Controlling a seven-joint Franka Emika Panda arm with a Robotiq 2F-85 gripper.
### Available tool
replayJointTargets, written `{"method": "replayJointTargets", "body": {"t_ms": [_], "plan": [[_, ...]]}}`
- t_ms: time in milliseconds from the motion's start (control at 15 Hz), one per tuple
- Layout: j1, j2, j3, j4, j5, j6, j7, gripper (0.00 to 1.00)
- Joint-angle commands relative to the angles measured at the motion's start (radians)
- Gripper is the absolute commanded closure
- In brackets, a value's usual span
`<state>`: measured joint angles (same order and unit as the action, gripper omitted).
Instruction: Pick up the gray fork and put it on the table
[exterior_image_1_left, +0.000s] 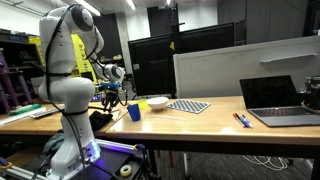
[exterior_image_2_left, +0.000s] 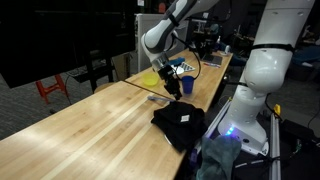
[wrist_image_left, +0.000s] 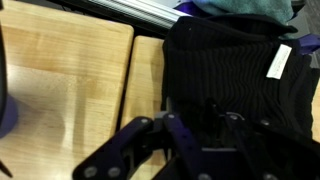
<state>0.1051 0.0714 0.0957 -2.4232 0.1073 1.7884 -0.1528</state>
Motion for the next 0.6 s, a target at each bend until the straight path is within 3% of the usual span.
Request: {"method": "replayJointTargets", "body": {"t_ms": [0,333,533], "plan": [[-0.005,-0.002,0.002,0.018,-0.005,-0.015,-0.002,0.33],[-0.005,-0.043,0.002,0.009,-0.021,-0.004,0.002,0.01],[-0.009,-0.096,-0.002,-0.001,-0.037,-0.010,0.006,0.00]]}}
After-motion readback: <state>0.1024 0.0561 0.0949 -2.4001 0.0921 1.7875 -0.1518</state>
